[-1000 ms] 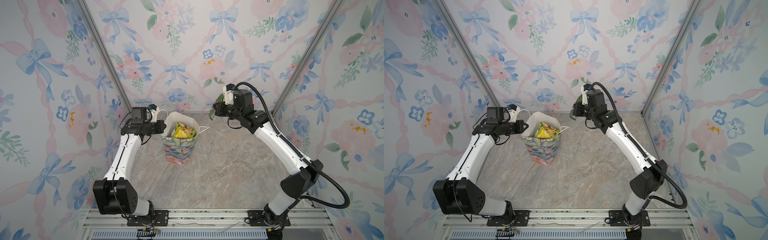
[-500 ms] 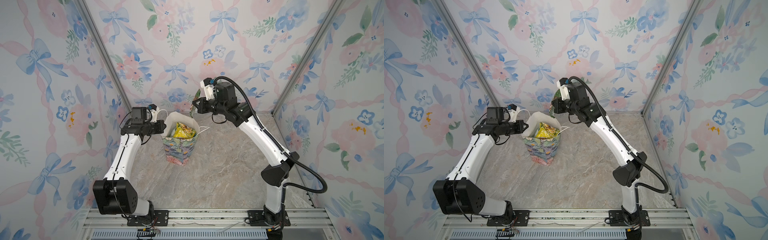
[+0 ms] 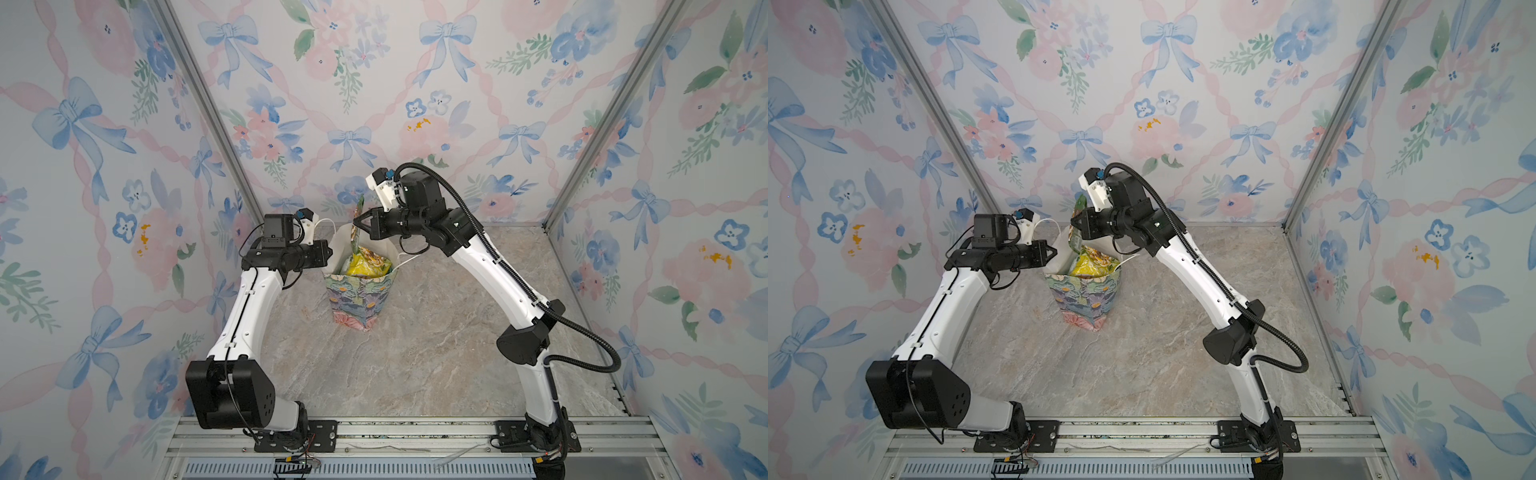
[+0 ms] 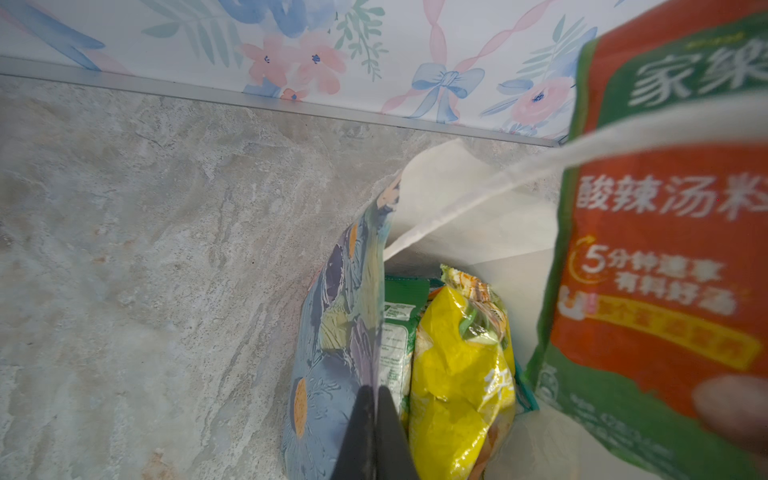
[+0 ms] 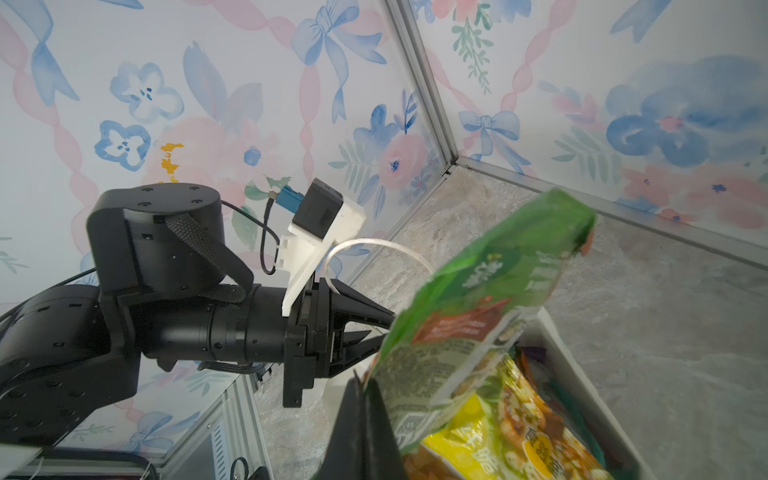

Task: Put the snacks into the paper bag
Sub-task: 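Lower the soup packet into the bag opening beside the left gripper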

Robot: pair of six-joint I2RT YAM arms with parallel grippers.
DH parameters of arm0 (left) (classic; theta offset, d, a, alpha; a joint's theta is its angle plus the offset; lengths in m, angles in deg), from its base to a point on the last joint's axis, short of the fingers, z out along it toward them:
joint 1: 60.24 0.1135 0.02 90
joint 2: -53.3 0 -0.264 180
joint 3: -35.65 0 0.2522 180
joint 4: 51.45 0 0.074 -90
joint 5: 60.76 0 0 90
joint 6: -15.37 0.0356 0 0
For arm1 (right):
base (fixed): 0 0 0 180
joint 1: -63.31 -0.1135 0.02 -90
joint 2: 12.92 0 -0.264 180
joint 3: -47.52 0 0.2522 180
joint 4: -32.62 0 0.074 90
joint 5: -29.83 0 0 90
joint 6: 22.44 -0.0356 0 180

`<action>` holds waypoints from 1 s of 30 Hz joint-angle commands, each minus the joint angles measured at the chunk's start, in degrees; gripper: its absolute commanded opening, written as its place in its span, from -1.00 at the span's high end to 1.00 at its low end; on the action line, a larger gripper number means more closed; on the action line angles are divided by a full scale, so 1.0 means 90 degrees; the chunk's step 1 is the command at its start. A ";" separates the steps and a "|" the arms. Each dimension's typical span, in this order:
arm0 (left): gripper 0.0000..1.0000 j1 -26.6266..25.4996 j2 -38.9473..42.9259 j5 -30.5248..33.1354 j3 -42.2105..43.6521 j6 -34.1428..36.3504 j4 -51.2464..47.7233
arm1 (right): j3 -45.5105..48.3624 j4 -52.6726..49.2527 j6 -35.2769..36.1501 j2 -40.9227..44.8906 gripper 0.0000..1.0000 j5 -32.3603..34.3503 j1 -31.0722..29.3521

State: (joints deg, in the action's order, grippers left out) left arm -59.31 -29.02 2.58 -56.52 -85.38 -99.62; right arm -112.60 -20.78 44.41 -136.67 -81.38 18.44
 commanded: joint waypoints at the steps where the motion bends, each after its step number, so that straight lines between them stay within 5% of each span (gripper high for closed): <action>1: 1.00 0.0009 0.0173 -0.0171 -0.0017 -0.0058 -0.0053 | -0.0203 0.0129 -0.0229 -0.0130 1.00 -0.0319 -0.0166; 16: 1.00 0.0006 0.0171 -0.0202 -0.0018 -0.0066 -0.0053 | 0.0796 0.0437 -0.0283 0.0223 1.00 -0.0293 -0.0572; 24: 1.00 0.0004 0.0169 -0.0202 -0.0018 -0.0066 -0.0050 | 0.2282 0.0936 -0.0487 0.0948 0.99 -0.0023 -0.0385; 30: 1.00 0.0010 0.0137 -0.0211 -0.0037 -0.0074 -0.0058 | 0.3300 0.0846 -0.0370 0.1571 0.65 0.0755 -0.0128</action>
State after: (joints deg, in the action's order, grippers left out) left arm -59.31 -29.02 2.17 -56.52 -85.38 -99.78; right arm -85.44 -13.15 40.84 -126.00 -79.08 15.71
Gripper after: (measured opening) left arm 0.047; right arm 0.159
